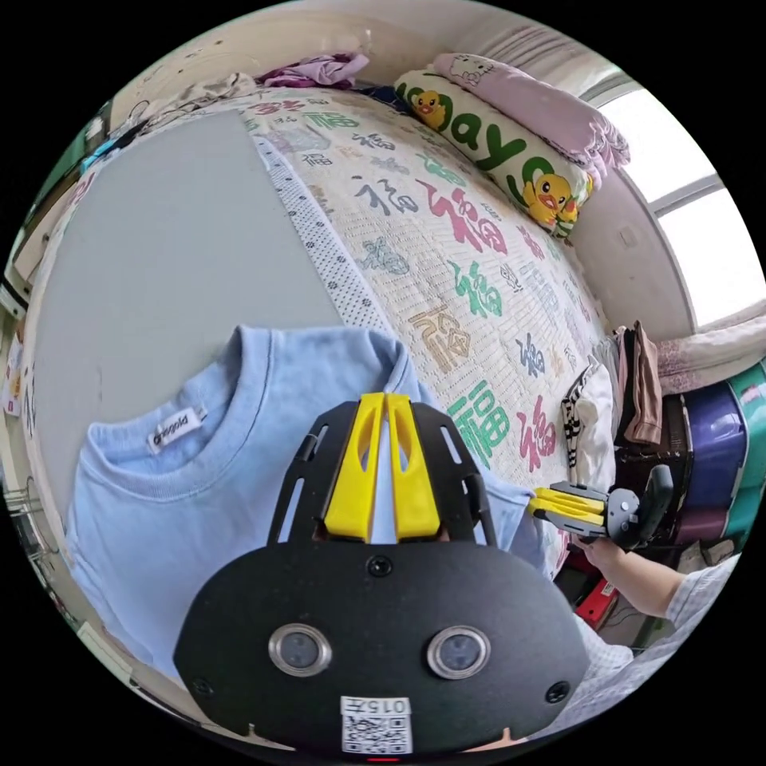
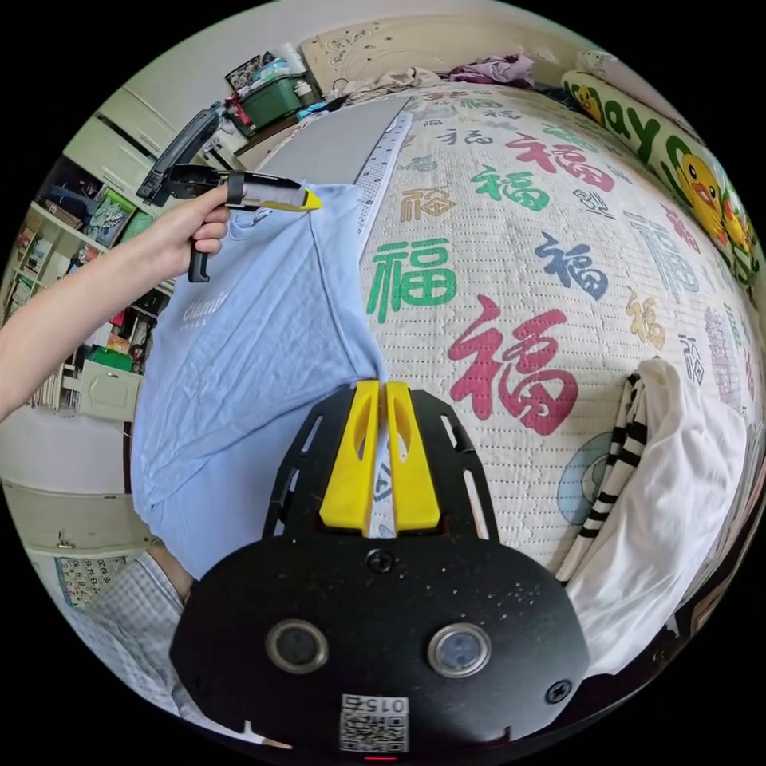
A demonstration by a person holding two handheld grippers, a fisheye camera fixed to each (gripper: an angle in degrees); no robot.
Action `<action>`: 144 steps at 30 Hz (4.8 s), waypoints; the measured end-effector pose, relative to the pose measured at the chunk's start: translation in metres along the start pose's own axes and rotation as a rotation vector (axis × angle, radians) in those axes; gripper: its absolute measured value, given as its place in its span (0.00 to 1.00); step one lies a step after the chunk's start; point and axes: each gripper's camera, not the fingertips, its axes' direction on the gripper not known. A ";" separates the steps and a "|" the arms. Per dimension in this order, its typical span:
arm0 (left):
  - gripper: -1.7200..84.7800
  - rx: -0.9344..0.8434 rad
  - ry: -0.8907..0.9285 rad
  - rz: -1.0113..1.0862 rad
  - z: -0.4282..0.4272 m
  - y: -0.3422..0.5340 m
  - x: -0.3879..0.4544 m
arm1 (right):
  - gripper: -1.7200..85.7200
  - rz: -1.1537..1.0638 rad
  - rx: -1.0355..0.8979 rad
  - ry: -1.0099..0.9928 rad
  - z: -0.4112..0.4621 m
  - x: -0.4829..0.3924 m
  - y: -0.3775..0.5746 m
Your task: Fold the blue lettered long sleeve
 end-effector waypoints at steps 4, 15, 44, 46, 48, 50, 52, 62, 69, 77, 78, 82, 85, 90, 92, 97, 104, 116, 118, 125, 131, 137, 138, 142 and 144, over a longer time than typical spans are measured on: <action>0.01 0.046 -0.003 -0.075 0.007 -0.020 -0.015 | 0.03 0.020 -0.047 0.027 -0.004 0.013 -0.015; 0.10 0.074 0.185 -0.180 -0.119 0.133 -0.088 | 0.09 0.070 -0.073 0.052 -0.097 0.003 -0.041; 0.12 0.484 0.484 -1.100 -0.416 0.545 -0.349 | 0.04 -0.544 -0.513 -0.137 -0.134 -0.394 -0.155; 0.15 0.629 0.541 -1.230 -0.426 0.568 -0.406 | 0.07 -0.591 -0.400 -0.094 -0.145 -0.425 -0.201; 0.16 0.712 0.607 -1.334 -0.421 0.580 -0.464 | 0.08 -0.635 -0.332 -0.064 -0.143 -0.453 -0.231; 0.19 0.761 0.731 -1.445 -0.402 0.581 -0.532 | 0.09 -0.671 -0.292 -0.038 -0.132 -0.480 -0.256; 0.20 0.798 0.822 -1.475 -0.387 0.569 -0.573 | 0.11 -0.686 -0.290 -0.002 -0.107 -0.509 -0.277; 0.12 0.696 0.900 -1.604 -0.331 0.504 -0.656 | 0.10 -0.766 -0.322 0.091 -0.060 -0.538 -0.240; 0.02 1.006 0.454 -1.141 -0.486 0.457 -0.555 | 0.08 -0.522 -0.321 -0.053 -0.082 -0.484 -0.217; 0.03 0.792 0.112 -0.160 -0.573 0.292 -0.147 | 0.08 -0.108 -0.182 -0.179 -0.185 -0.324 -0.134; 0.03 0.752 0.113 -0.147 -0.556 0.286 -0.123 | 0.08 -0.020 -0.154 -0.171 -0.199 -0.288 -0.116; 0.05 0.348 0.162 -0.169 -0.393 0.250 -0.018 | 0.08 0.384 -0.055 -0.094 -0.229 -0.142 -0.041; 0.08 0.115 0.183 -0.218 -0.309 0.244 0.016 | 0.10 0.565 -0.060 -0.128 -0.225 -0.064 0.010; 0.09 0.118 0.116 -0.168 -0.312 0.244 0.052 | 0.13 0.442 -0.087 -0.212 -0.188 -0.044 0.017; 0.10 0.117 0.108 -0.174 -0.318 0.244 0.060 | 0.16 0.347 -0.135 -0.274 -0.159 -0.053 0.002; 0.11 0.148 0.168 -0.310 -0.337 0.261 0.054 | 0.07 0.170 -0.316 -0.136 -0.093 -0.088 -0.038; 0.12 0.307 0.262 -0.553 -0.383 0.287 0.037 | 0.04 -0.275 -0.177 -0.214 -0.157 -0.155 0.008; 0.15 0.230 0.222 -0.791 -0.365 0.304 -0.013 | 0.15 0.128 -0.424 -0.334 -0.056 -0.090 0.041; 0.15 0.223 0.262 -0.825 -0.357 0.308 -0.024 | 0.16 0.114 -0.454 -0.347 -0.026 -0.097 0.022; 0.15 0.231 0.314 -0.867 -0.368 0.319 -0.053 | 0.09 0.031 -0.592 -0.290 0.011 -0.133 -0.005; 0.15 0.362 0.319 -0.972 -0.411 0.350 -0.113 | 0.03 0.060 -0.551 -0.355 -0.049 -0.100 -0.050; 0.17 0.492 0.430 -1.085 -0.425 0.363 -0.186 | 0.03 -0.042 -0.535 -0.117 -0.132 -0.069 -0.119; 0.17 0.497 0.455 -1.088 -0.424 0.363 -0.191 | 0.03 -0.058 -0.539 -0.080 -0.142 -0.065 -0.129; 0.17 0.499 0.579 -1.111 -0.415 0.358 -0.215 | 0.03 -0.087 -0.581 0.003 -0.158 -0.064 -0.155; 0.16 0.500 0.570 -1.127 -0.419 0.361 -0.223 | 0.03 -0.111 -0.603 0.050 -0.163 -0.070 -0.159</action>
